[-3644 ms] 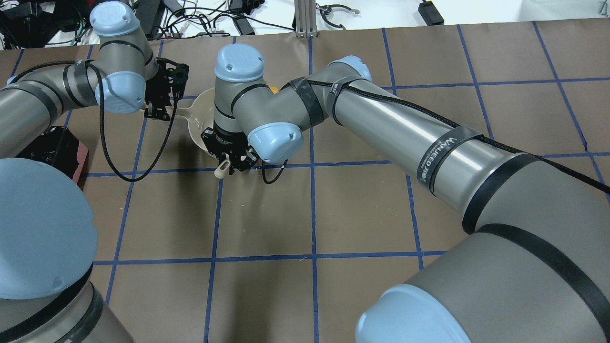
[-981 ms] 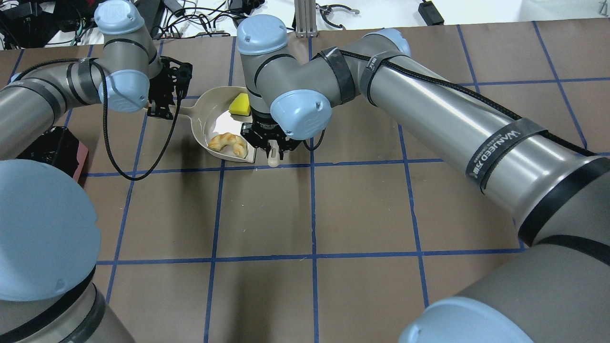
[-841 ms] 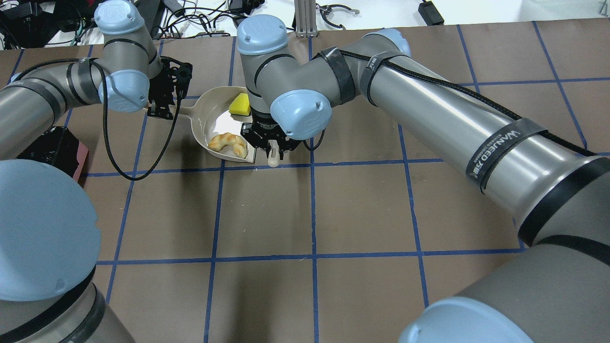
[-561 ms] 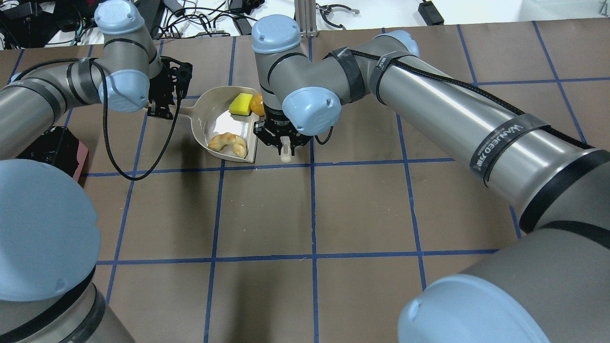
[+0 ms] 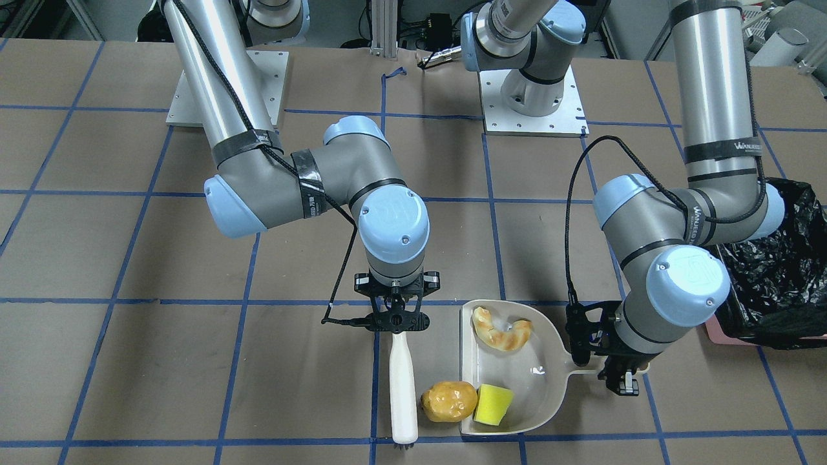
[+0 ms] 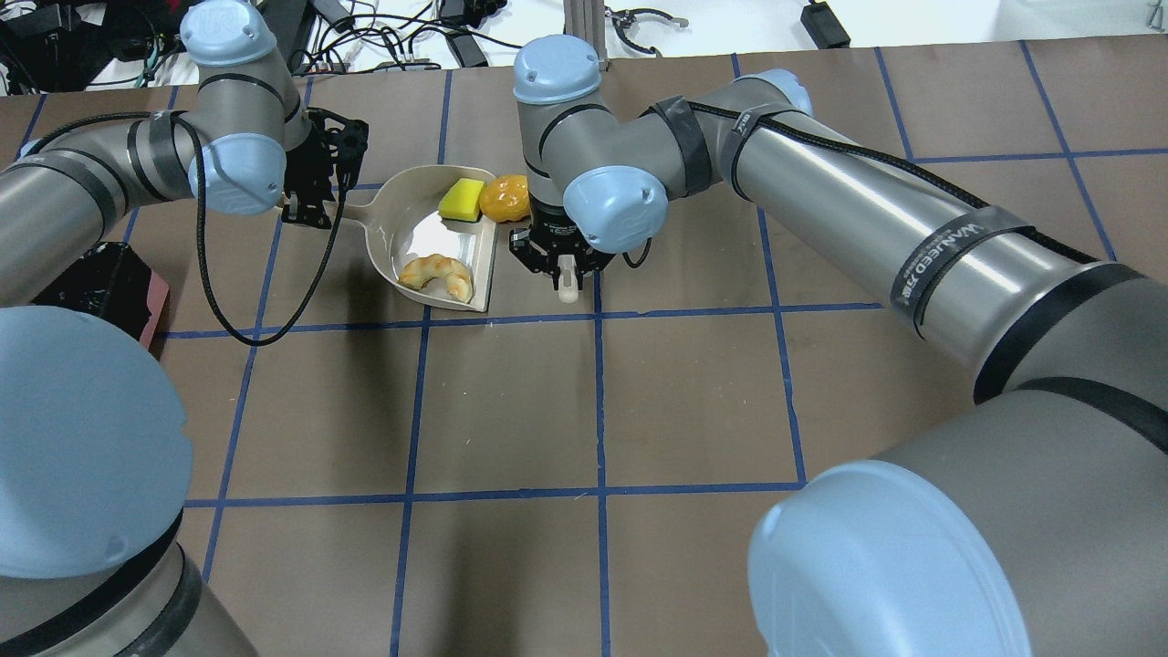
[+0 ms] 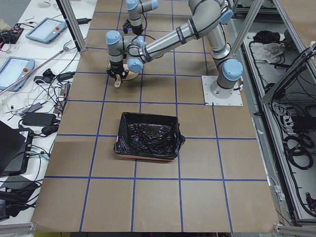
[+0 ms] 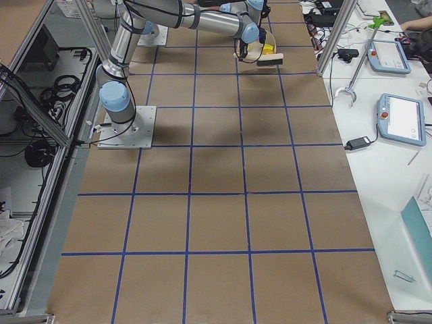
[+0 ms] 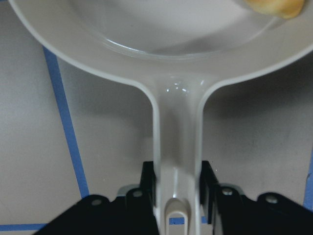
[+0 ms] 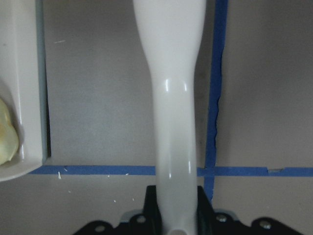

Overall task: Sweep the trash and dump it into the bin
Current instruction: 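Move the brush behind the yellow potato with the right gripper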

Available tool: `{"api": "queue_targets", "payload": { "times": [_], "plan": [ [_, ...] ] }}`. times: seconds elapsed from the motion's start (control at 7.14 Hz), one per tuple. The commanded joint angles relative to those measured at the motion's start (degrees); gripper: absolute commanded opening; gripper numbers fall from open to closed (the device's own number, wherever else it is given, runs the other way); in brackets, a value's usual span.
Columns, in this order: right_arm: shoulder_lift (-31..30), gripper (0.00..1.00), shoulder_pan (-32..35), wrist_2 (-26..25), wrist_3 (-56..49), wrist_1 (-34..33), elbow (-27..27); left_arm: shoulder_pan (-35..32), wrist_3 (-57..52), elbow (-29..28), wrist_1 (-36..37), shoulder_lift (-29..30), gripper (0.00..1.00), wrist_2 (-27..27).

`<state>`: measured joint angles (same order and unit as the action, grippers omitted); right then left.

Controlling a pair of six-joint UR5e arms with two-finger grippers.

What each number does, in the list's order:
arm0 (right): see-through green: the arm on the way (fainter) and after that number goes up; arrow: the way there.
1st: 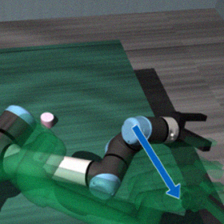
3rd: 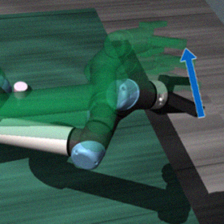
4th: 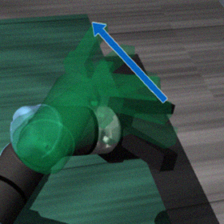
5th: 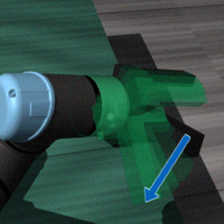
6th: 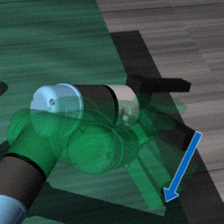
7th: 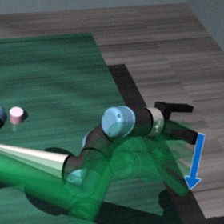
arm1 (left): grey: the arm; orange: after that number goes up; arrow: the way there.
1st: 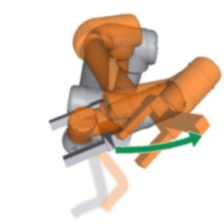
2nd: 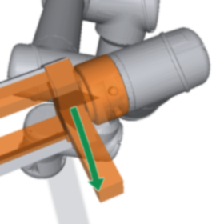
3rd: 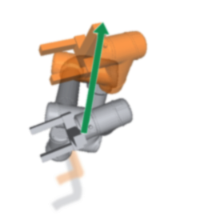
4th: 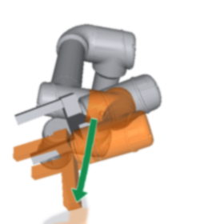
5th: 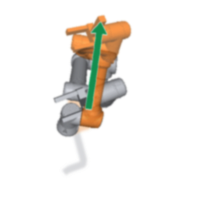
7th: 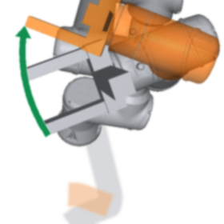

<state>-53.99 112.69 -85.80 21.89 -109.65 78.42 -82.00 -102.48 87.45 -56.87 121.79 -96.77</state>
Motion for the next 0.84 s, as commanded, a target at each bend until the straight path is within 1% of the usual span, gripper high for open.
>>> {"api": "queue_targets", "payload": {
  "times": [0.0, 0.42, 0.7],
  "plan": [
    [1.4, 0.00, 0.0, -0.8, -0.4, -1.0, -0.5, 0.0, 0.0, 0.0, 0.0, 0.0, 0.11, 0.0],
    [2.7, 0.00, 0.0, 0.0, 2.4, -0.9, -3.3, 0.0, 0.0, -0.1, 0.0, 0.0, 0.11, 0.0],
    [3.5, 0.00, 0.4, 2.7, 5.7, -0.8, -4.8, 0.0, 0.0, 0.0, 0.0, 0.0, 0.11, 0.0]
  ]
}}
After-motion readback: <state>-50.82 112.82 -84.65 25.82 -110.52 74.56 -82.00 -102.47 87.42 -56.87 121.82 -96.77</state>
